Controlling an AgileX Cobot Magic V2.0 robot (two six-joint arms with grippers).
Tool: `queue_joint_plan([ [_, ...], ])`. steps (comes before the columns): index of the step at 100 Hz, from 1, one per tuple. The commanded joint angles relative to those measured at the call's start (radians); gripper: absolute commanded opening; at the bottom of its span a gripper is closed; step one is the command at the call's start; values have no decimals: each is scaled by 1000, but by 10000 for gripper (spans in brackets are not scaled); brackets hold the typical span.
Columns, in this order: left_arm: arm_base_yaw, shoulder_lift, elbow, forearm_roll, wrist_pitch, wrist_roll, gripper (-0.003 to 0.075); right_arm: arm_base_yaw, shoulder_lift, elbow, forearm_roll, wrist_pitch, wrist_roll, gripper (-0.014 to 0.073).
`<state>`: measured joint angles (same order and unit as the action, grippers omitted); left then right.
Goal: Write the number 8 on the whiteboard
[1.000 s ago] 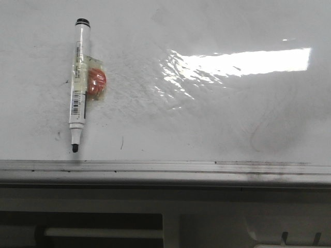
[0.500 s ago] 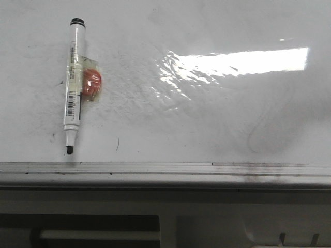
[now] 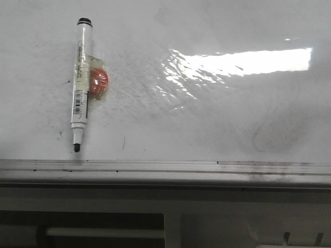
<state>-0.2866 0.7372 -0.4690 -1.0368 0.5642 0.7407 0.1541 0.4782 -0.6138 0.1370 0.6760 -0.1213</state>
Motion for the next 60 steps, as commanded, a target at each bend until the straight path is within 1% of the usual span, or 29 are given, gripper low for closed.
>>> queue_joint_plan([
  [1,-68,65,-36,-112,-51,56,351,14,14,-37,13,-78,-7,474],
  [34,-350,280,-44,-204,-365,56,347,16,14,-37,13,-78,-7,467],
  [48,-426,345,-65,-218,-435,56,347,16,14,-37,15,-78,-7,467],
  [60,-452,389,-78,-219,-498,56,343,16,14,-37,15,-78,-7,467],
])
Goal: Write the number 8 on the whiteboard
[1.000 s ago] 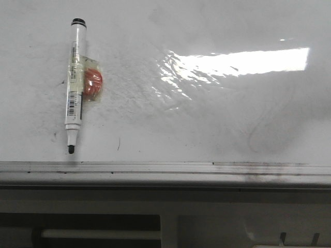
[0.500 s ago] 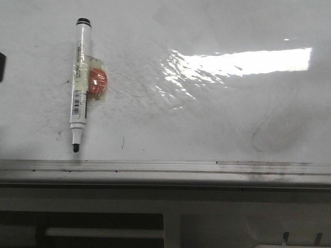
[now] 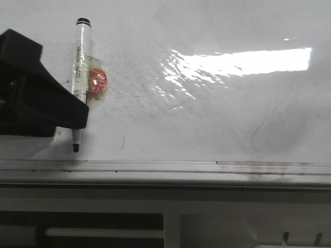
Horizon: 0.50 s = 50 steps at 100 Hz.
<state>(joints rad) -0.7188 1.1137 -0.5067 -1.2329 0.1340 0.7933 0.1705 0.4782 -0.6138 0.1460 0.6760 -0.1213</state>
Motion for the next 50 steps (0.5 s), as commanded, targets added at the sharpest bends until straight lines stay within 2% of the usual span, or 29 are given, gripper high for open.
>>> queue_joint_plan([
  [1,-20,18,-42,-23,-71,4,340,0,14,-37,6,-78,-7,467],
  [12,-20,56,-47,-44,-88,4,260,2,14,-37,9,-85,-7,467],
  [19,-20,70,-47,-48,-92,4,159,6,14,-37,11,-94,-7,467],
  [27,-20,73,-50,-50,-57,4,0,16,14,-37,26,-98,-7,467],
  [32,-20,65,-58,-40,0,4,-20,31,14,-37,50,-98,-18,467],
  [37,-20,54,-70,-25,94,35,-20,51,14,-38,102,-101,-91,467],
  [50,-20,7,-80,-58,305,200,-20,121,21,-38,383,-68,-472,468],
])
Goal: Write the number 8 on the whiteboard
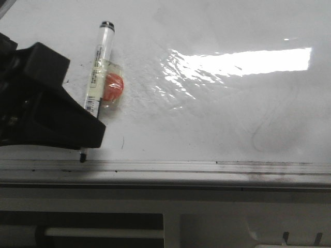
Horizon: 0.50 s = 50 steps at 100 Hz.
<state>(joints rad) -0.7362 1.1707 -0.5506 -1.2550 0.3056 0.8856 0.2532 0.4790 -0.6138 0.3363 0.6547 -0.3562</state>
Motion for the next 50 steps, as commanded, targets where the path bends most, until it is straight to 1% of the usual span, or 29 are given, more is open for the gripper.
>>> queue_joint_plan([
  [1,-3,-53,-36,-40,145,124,-20,43,21,-38,210,-40,-258,468],
  [4,-3,-65,-36,-63,194,224,-20,63,26,-38,296,-23,-367,468],
  [6,-3,-74,-36,-84,232,290,-20,70,31,-38,329,-11,-409,468],
  [8,-3,-82,-36,-107,269,332,-20,82,37,-38,378,4,-471,468],
  [11,-3,-92,-36,-143,320,434,-20,98,46,-38,458,22,-569,468],
  [18,-3,-105,-36,-237,426,603,-20,124,77,-38,604,64,-719,468],
  [23,-3,-108,-36,-298,470,676,-20,136,102,-38,690,87,-792,468],
  [32,-3,-108,-36,-349,496,746,-20,153,154,-38,815,114,-890,468],
  [50,-3,-108,-36,-359,549,791,-20,176,260,-38,967,153,-1049,468],
])
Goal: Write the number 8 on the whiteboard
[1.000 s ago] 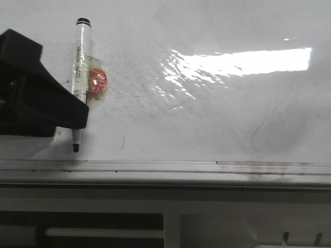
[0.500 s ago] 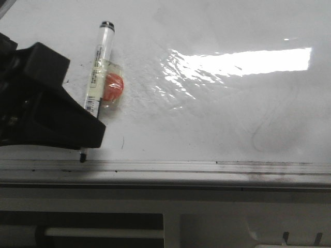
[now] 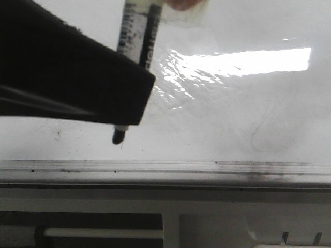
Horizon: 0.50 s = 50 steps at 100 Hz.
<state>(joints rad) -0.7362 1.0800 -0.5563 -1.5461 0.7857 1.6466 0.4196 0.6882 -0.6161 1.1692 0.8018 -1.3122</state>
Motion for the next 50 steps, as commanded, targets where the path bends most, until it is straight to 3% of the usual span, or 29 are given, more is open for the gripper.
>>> queue_joint_plan([
  [1,-3,-17,-31,-68,75,32,-20,10,55,-36,147,8,-105,468],
  [22,-3,-17,-31,-68,100,35,-20,53,174,-38,301,47,-260,468],
  [42,-3,-17,-31,-68,102,35,-20,147,279,-100,308,-3,-291,462],
  [50,-3,-17,-31,-68,102,35,-20,192,310,-115,310,-56,-291,363],
])
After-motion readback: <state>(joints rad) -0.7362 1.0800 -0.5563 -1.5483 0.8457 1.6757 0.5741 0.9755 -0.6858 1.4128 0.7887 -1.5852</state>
